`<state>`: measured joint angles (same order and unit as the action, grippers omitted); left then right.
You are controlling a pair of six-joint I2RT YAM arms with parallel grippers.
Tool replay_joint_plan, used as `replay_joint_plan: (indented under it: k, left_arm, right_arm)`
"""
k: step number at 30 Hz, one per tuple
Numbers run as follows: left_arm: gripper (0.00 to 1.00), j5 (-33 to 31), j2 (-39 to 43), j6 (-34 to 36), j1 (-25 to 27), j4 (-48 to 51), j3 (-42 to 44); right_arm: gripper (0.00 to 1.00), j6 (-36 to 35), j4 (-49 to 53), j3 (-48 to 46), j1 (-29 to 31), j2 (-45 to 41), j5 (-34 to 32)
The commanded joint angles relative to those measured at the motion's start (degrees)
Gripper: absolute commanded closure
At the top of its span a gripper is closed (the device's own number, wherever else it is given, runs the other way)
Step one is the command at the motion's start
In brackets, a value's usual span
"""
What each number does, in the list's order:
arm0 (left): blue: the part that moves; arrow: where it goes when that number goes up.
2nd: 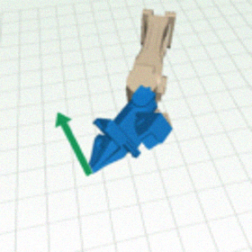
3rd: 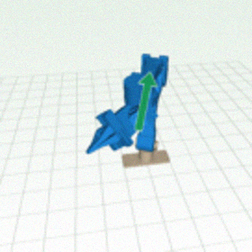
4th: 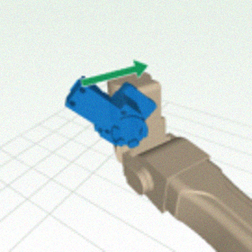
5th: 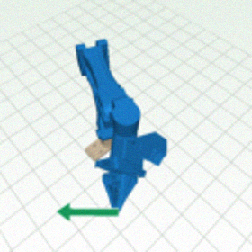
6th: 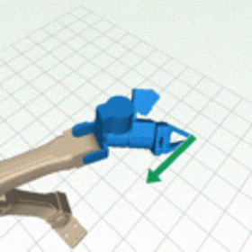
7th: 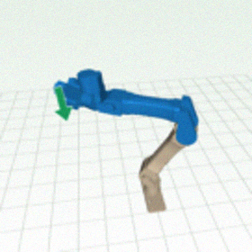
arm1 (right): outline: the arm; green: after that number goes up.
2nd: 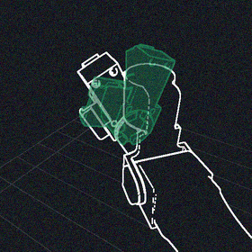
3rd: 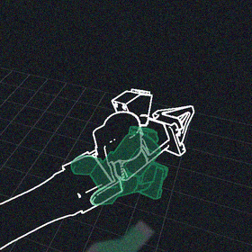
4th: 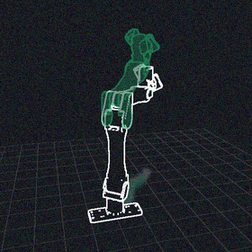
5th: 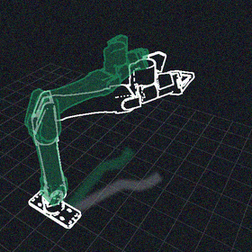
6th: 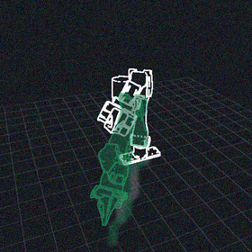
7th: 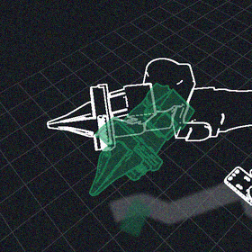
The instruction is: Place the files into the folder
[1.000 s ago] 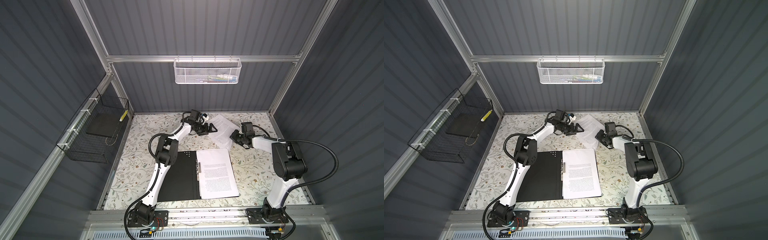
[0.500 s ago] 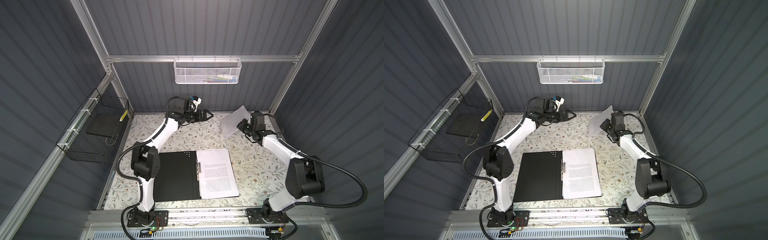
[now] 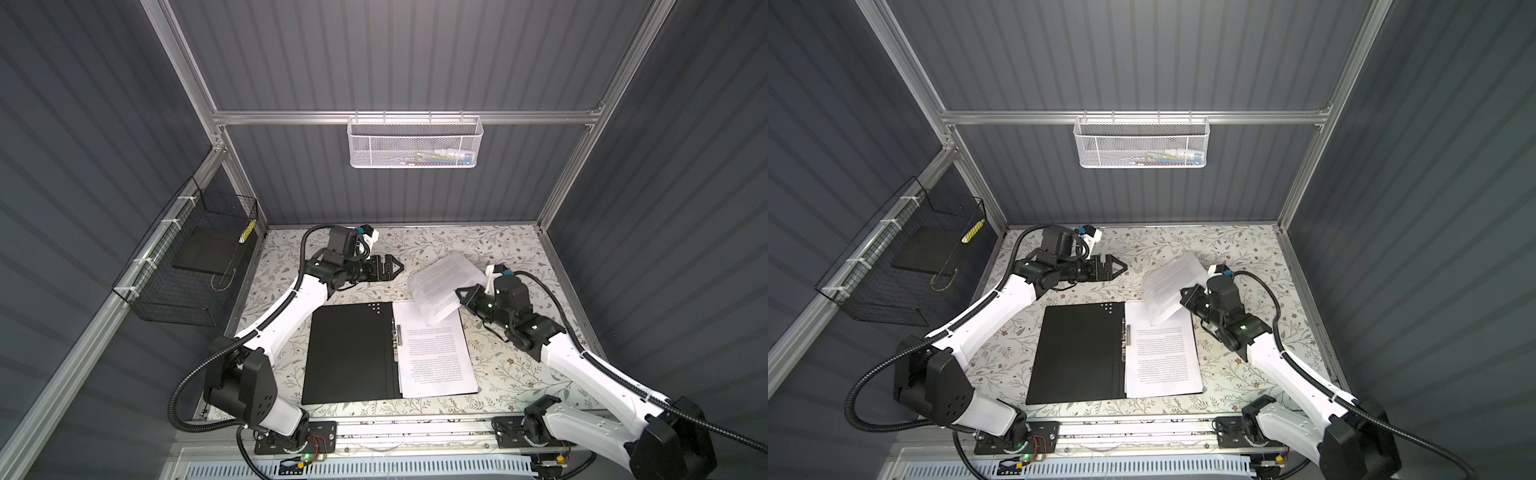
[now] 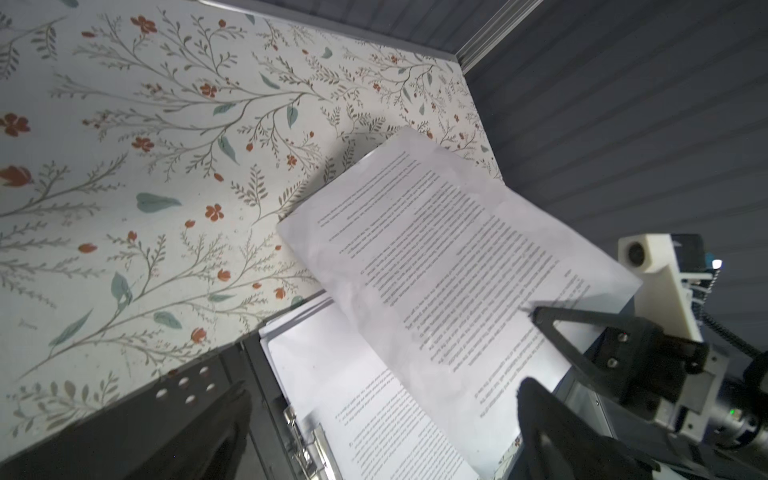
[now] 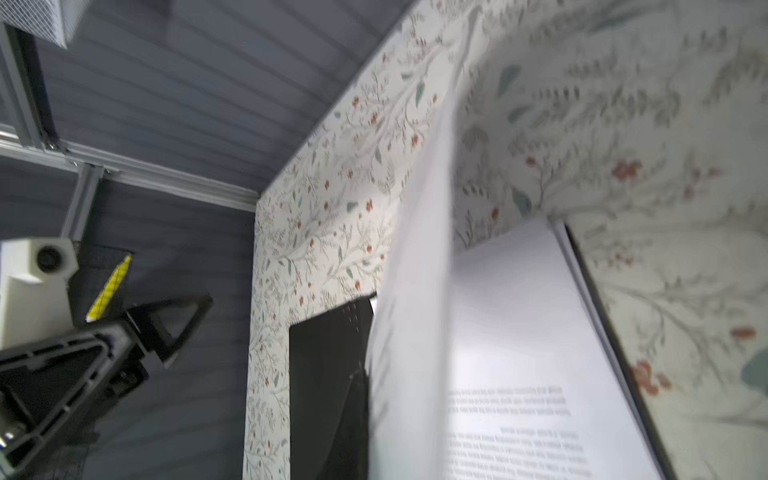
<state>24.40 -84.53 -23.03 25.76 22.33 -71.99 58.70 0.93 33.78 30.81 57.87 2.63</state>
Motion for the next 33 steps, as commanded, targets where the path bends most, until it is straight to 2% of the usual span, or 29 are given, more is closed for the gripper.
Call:
replay_joint_plan:
  k: [1,6,12,18,28,33]
  left_arm:
    - [0.0,-0.4,5.2,2.2,-0.3,1.7,2.0]
    - [0.0,-0.4,7.3,3.6,-0.3,3.7,3.5]
    - [0.0,-0.4,7.7,4.3,-0.3,4.0,4.5]
    - [0.0,-0.2,7.5,4.3,-0.3,3.6,4.5]
    - [0.0,0.0,7.3,3.9,-0.3,3.1,5.2]
    - [0.0,0.0,6.8,3.6,-0.3,3.2,4.8]
  right_arm:
    - [1.0,7.2,-2.0,-7.4,4.7,-3.1,-8.9]
    - [1.0,13.4,-2.9,-13.0,11.1,-2.4,-16.1]
    - [1.0,20.7,-0.5,-12.9,17.7,-0.3,-22.7]
    - [1.0,28.4,8.0,-12.0,25.1,-1.1,-28.6]
    - [1.0,36.7,13.6,-12.7,33.1,-2.5,-33.2]
    - [0.99,40.0,16.3,-11.0,36.9,-0.5,-34.7]
